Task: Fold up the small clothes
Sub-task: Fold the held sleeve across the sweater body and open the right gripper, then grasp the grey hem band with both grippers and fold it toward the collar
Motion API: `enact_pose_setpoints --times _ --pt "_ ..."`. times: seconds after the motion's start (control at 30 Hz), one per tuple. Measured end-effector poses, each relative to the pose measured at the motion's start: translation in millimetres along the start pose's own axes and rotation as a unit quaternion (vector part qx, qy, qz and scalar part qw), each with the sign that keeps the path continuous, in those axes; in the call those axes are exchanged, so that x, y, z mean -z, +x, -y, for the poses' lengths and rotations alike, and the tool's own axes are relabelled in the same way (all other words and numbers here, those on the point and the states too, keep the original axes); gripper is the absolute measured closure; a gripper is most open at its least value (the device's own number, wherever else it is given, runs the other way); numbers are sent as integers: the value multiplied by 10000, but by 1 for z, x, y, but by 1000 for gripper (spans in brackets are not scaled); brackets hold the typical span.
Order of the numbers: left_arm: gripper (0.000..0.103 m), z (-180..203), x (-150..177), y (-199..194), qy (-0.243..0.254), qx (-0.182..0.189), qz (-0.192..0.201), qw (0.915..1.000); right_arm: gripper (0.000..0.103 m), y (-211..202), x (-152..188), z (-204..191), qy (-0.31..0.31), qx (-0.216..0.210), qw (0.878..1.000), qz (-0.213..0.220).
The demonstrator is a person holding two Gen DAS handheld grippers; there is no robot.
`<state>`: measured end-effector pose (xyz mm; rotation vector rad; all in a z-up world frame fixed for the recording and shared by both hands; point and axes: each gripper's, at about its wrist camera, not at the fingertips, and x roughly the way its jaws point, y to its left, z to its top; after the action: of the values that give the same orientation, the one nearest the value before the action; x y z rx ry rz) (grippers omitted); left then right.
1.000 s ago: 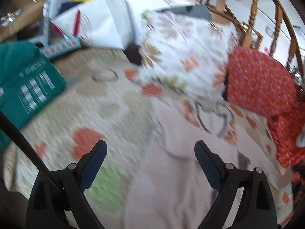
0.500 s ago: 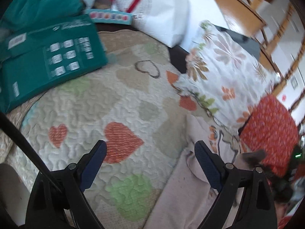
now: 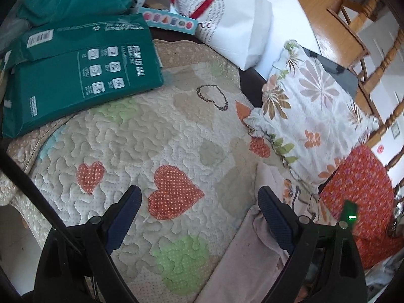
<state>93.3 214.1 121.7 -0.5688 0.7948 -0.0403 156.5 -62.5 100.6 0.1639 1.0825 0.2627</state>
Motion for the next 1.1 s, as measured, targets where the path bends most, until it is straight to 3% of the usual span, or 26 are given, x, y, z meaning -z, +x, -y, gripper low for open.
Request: enact_pose_setpoints --times 0.17,0.33,0.47,0.53,0.57,0.7,0.77,0.87,1.0,1.1 --pt "11 15 13 9 462 -26 -235 9987 63 -58 31 38 383 -179 9989 225" --pt "11 33 42 18 951 133 -624 9934 63 -133 92 106 942 374 9939 434" --pt "12 46 76 29 1315 303 -1144 9842 62 -188 163 168 1760 1085 9763 639" --pt "20 50 92 36 1504 378 -1400 9779 62 -201 202 196 2324 1238 9625 651" --pt "29 51 99 40 1611 407 -1536 9741 62 -205 223 208 2631 1237 9547 640" --pt "58 45 124 55 1729 457 -2069 9619 62 -199 286 238 3449 862 9329 575" --pt "60 35 134 56 1681 428 -2126 9616 62 -200 303 237 3535 609 9287 945" --pt "60 30 139 49 1665 544 -2111 9617 61 -199 313 236 3693 127 9230 1075" --pt "62 15 147 42 1361 830 -2367 9584 61 -186 315 231 3872 -778 9133 994" --pt "62 2 153 35 1027 1032 -2588 9549 61 -176 318 217 3828 -1090 9129 907"
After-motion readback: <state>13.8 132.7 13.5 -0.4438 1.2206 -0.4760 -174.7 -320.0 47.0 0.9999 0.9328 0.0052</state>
